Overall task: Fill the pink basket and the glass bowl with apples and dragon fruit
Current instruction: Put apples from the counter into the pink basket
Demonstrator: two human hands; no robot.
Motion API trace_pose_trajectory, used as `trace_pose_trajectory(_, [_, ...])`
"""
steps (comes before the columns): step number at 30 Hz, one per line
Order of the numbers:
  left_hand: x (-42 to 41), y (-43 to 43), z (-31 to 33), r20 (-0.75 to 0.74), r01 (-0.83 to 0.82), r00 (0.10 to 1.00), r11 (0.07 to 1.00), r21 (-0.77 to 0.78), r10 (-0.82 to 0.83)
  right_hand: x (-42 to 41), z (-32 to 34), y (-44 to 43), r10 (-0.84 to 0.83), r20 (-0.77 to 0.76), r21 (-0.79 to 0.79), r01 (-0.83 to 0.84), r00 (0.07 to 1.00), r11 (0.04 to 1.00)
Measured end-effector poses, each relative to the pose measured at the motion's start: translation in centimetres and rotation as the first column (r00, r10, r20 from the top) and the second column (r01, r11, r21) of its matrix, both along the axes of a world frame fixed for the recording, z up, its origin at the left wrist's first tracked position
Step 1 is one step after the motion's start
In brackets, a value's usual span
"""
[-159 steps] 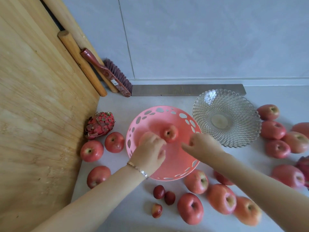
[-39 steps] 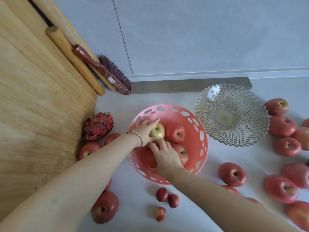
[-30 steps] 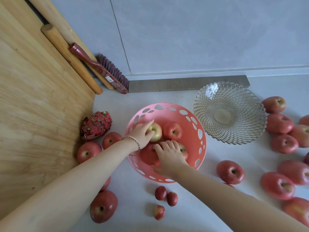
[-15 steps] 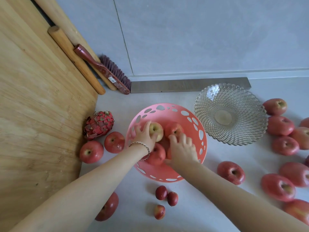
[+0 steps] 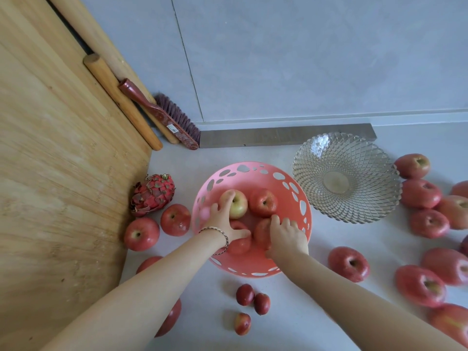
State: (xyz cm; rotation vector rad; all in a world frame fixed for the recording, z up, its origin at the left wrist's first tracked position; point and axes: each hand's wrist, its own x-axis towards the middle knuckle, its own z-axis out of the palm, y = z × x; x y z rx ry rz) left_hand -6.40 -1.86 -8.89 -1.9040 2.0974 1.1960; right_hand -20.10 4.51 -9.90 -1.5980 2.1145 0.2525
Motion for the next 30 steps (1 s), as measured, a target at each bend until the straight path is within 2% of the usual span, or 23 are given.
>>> trace_pose_trajectory(3, [-0.8,0.5,-0.1,0.105,0.029,0.994,0.999,-0.02,-0.027,-1.1,1.0,0.5,-0.042,0.199,-0.019,0.046,0.979,0.999])
trace_pose_trajectory(5, [-0.4,0.5,0.2,0.214,0.06,0.976,0.992,-0.109,-0.036,-1.9,2.7,0.4,-0.057,0.323,-0.12,0.1,0.945,0.988])
trace_pose_trajectory(7, [-0.5,0.7,0.6,0.193,0.125,0.978,0.972,-0.199,-0.086,-4.0,4.3,0.8,-0.106,0.326,-0.269,0.199,0.939,0.942])
trace_pose_trajectory(8, [-0.3,0.9,0.7,0.142,0.133,0.985,0.963,-0.236,-0.101,-5.2,4.8,1.0,-0.146,0.278,-0.28,0.226,0.949,0.933])
trace_pose_trajectory(9, [-0.5,1.2,0.8,0.073,0.132,0.99,0.954,-0.268,-0.117,-6.8,5.0,1.7,-0.205,0.182,-0.223,0.243,0.962,0.944])
trace_pose_trajectory(11, [-0.9,1.8,1.0,-0.057,0.105,0.99,0.939,-0.327,-0.131,-9.4,4.3,3.4,-0.272,-0.013,0.035,0.273,0.962,0.961])
trace_pose_trajectory(13, [-1.2,2.3,1.1,-0.134,0.075,0.982,0.928,-0.366,-0.132,-10.2,2.7,4.8,-0.309,-0.031,0.201,0.309,0.951,0.93])
trace_pose_trajectory(16, [-1.3,3.0,1.6,-0.18,0.061,0.973,0.918,-0.392,-0.141,-10.0,0.6,6.3,-0.346,0.089,0.198,0.324,0.934,0.925])
trace_pose_trajectory(20, [-1.4,4.5,2.6,-0.22,0.126,0.949,0.912,-0.39,-0.225,-10.5,1.6,6.6,-0.455,0.223,0.045,0.457,0.862,0.889])
trace_pose_trajectory(22, [-1.8,5.4,3.3,-0.297,0.202,0.899,0.907,-0.368,-0.321,-10.4,3.4,6.1,-0.471,0.334,-0.027,0.507,0.817,0.861])
trace_pose_trajectory(25, [-3.4,6.8,4.7,-0.381,0.373,0.791,0.871,-0.32,-0.479,-9.0,6.6,5.4,-0.371,0.533,-0.011,0.444,0.76,0.896])
trace_pose_trajectory(27, [-4.7,7.5,5.3,-0.371,0.417,0.764,0.843,-0.34,-0.528,-7.4,8.7,5.1,-0.306,0.69,0.035,0.391,0.656,0.92])
trace_pose_trajectory(30, [-5.6,8.0,5.1,-0.381,0.274,0.797,0.842,-0.465,-0.47,-6.1,10.4,5.1,-0.291,0.834,0.161,0.297,0.468,0.941])
